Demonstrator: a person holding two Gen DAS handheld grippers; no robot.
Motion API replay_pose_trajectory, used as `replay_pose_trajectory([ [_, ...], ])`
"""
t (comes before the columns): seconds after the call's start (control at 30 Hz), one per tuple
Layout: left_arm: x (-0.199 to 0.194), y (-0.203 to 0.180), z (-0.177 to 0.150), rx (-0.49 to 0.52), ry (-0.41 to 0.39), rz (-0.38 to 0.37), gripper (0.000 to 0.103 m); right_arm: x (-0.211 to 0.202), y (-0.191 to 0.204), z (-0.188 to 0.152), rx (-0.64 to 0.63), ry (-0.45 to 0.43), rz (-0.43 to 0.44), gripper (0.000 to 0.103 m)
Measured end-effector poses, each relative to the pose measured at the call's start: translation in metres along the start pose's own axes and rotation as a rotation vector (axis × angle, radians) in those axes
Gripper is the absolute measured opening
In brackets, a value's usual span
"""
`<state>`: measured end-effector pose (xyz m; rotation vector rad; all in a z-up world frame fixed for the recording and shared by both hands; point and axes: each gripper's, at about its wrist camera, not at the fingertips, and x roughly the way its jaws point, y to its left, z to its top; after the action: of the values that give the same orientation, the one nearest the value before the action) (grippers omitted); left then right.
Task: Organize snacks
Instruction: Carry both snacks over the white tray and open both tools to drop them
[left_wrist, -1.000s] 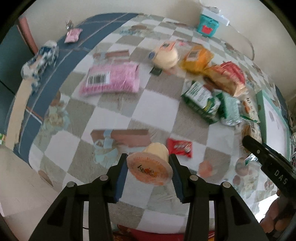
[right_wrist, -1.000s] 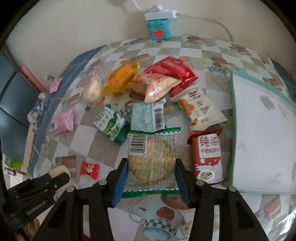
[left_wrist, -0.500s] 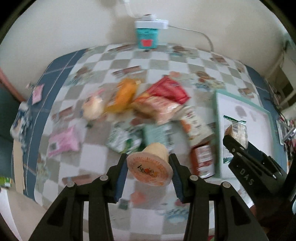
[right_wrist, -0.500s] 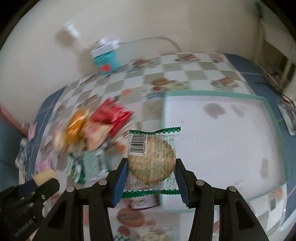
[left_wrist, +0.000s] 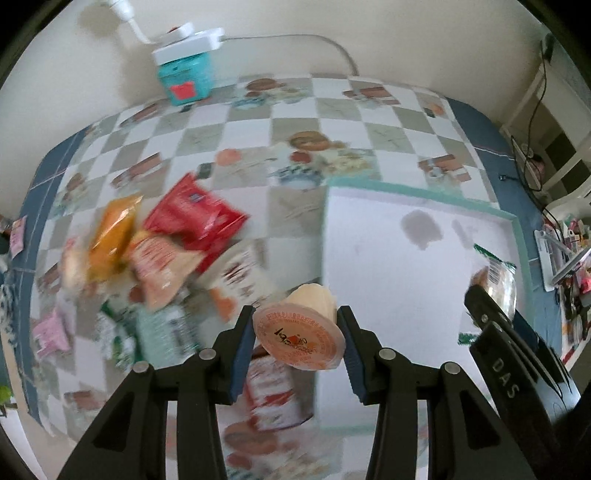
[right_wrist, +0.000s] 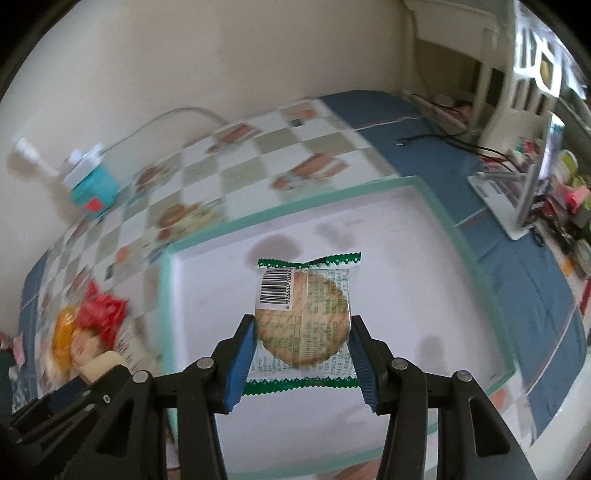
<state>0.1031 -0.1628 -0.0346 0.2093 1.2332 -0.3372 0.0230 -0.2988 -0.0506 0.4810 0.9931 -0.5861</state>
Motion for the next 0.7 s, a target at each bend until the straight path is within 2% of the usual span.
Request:
replay_pose_trajectory([
  [0.27,0.024,-0.054,0.022,0.040,-0.019,-0.045,0.046,0.016,-0.051,0.020,0.088,0.005,-0.097,0.053],
  [0.53,0.036,-0.084,0.017,0.129,-0.038,-0.022,0.047,0.021,-0.070,0.024,0.131,0.038,-0.071,0.053],
  [0.57,0.034,-0.084,0.016,0.131,-0.043,-0.019,0.049,0.021,-0.071,0.024,0.135,0.039,-0.065,0.053],
  [0.67,0.030,-0.084,0.014,0.137,-0.049,-0.017,0.069,0.020,-0.071,0.025,0.129,0.044,-0.049,0.055],
  [0.7,0.028,-0.083,0.014,0.141,-0.053,-0.015,0.069,0.019,-0.072,0.025,0.129,0.041,-0.039,0.058],
])
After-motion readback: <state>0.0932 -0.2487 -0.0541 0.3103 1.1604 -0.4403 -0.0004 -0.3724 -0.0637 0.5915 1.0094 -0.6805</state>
